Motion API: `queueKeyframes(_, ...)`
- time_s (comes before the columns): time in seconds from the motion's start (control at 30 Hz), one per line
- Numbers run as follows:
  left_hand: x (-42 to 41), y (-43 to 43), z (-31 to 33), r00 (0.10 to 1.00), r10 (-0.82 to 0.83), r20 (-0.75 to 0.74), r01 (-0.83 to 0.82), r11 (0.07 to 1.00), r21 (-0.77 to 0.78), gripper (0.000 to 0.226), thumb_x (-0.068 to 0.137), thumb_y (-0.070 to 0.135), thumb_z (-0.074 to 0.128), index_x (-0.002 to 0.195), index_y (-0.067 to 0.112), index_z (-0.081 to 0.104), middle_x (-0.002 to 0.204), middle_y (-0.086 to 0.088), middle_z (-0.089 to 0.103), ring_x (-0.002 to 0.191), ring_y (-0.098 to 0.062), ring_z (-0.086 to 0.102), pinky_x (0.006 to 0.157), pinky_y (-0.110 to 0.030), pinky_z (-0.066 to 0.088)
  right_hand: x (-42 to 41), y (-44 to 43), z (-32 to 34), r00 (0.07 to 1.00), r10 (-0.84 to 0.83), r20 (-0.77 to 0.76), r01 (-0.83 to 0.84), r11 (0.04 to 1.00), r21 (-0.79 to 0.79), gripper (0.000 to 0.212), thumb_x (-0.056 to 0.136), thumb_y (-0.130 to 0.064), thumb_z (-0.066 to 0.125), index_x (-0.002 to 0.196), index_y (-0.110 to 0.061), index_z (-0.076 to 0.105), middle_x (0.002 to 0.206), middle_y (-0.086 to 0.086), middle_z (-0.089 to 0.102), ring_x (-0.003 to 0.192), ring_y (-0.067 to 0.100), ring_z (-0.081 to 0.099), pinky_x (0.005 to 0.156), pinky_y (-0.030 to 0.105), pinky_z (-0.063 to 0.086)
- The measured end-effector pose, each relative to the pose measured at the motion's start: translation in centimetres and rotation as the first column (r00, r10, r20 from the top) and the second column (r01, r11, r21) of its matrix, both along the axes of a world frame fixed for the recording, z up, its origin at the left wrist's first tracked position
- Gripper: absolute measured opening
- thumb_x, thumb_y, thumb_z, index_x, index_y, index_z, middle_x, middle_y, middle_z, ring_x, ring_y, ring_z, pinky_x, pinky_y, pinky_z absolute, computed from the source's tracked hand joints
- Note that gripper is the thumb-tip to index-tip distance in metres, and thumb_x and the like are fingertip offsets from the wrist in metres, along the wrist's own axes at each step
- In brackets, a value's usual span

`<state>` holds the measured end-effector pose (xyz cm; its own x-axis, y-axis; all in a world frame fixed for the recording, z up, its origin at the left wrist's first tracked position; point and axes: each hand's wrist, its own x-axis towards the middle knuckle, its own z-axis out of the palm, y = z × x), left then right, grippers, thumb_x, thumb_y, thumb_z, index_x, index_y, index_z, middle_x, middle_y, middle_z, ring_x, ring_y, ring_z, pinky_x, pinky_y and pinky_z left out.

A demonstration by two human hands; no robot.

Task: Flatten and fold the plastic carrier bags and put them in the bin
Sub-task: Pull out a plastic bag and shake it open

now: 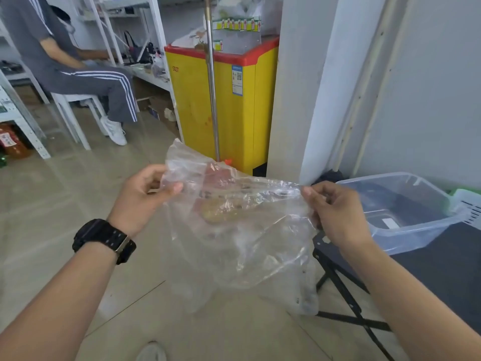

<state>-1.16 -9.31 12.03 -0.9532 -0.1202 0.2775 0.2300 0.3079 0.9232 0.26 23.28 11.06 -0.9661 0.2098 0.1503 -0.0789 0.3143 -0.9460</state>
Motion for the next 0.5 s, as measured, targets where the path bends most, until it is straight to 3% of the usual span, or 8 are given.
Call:
queueKeyframes(0.1, 0.8, 0.5, 0.5, 1.000, -0.021, 0.015, 0.019, 0.992, 0.122, 0.009, 0.083, 0.015, 0.072, 0.086, 0.020, 0.064, 0.082, 0.006, 0.074, 0.074, -0.007, 0.067, 0.068, -0.018, 0.051, 1.2, 0.6, 0.4, 0.998, 0.069, 0.000, -0.069, 0.997, 0.041, 0.022, 0.094, -0.025, 0.066, 0.078, -0.010, 0.070, 0.048, -0.001, 0.057, 0.037, 0.006, 0.048, 0.043, 0.015, 0.041)
queueKeyframes(0.2, 1.6, 0.7, 0.3, 0.997, 0.083, 0.003, -0.082, 0.984, 0.157, 0.013, 0.085, 0.020, 0.072, 0.078, 0.013, 0.063, 0.071, -0.001, 0.068, 0.066, -0.017, 0.057, 0.064, -0.027, 0.045, 1.5, 1.8, -0.2, 1.000, -0.019, -0.008, 0.019, 1.000, 0.013, 0.018, 0.094, -0.020, 0.067, 0.082, -0.007, 0.073, 0.056, 0.005, 0.065, 0.044, 0.012, 0.053, 0.050, 0.025, 0.045)
queueKeyframes(0.3, 1.9, 1.9, -0.2, 0.997, 0.075, -0.034, -0.073, 0.996, 0.050, 0.029, 0.088, 0.021, 0.070, 0.086, -0.005, 0.057, 0.073, -0.027, 0.065, 0.066, -0.023, 0.054, 0.066, -0.031, 0.042, 1.9, 1.3, -1.5, 0.996, -0.091, -0.007, 0.091, 0.989, 0.114, 0.014, 0.091, -0.025, 0.070, 0.102, -0.016, 0.071, 0.092, -0.004, 0.072, 0.084, 0.014, 0.066, 0.073, 0.026, 0.049)
queueKeyframes(0.37, 1.9, 3.1, -0.2, 0.998, -0.028, -0.059, 0.028, 1.000, -0.001, 0.036, 0.086, 0.026, 0.072, 0.087, -0.006, 0.055, 0.073, -0.027, 0.066, 0.064, -0.022, 0.057, 0.066, -0.032, 0.044, 2.0, 0.0, -2.0, 0.998, 0.058, -0.006, -0.056, 0.977, 0.208, 0.041, 0.086, -0.036, 0.075, 0.124, -0.028, 0.061, 0.115, -0.017, 0.064, 0.107, 0.004, 0.059, 0.089, 0.023, 0.044)
queueKeyframes(0.43, 1.8, 4.0, 0.0, 0.991, -0.120, -0.051, 0.120, 0.993, -0.006, 0.034, 0.082, 0.026, 0.072, 0.085, -0.004, 0.055, 0.066, -0.014, 0.067, 0.059, -0.018, 0.061, 0.061, -0.026, 0.048, 1.4, -1.1, -2.6, 0.966, 0.254, 0.047, -0.257, 0.928, 0.269, 0.039, 0.084, -0.034, 0.077, 0.120, -0.029, 0.065, 0.113, -0.017, 0.069, 0.107, 0.002, 0.062, 0.096, 0.028, 0.048)
queueKeyframes(0.5, 1.3, 3.8, -0.3, 0.991, -0.134, -0.003, 0.134, 0.991, 0.002, 0.031, 0.080, 0.028, 0.075, 0.083, 0.003, 0.058, 0.069, -0.013, 0.062, 0.061, -0.018, 0.060, 0.058, -0.022, 0.049, 0.5, -1.5, -3.1, 0.943, 0.314, 0.113, -0.332, 0.913, 0.238, 0.015, 0.085, -0.024, 0.077, 0.100, -0.019, 0.075, 0.091, 0.000, 0.075, 0.088, 0.008, 0.068, 0.092, 0.043, 0.055)
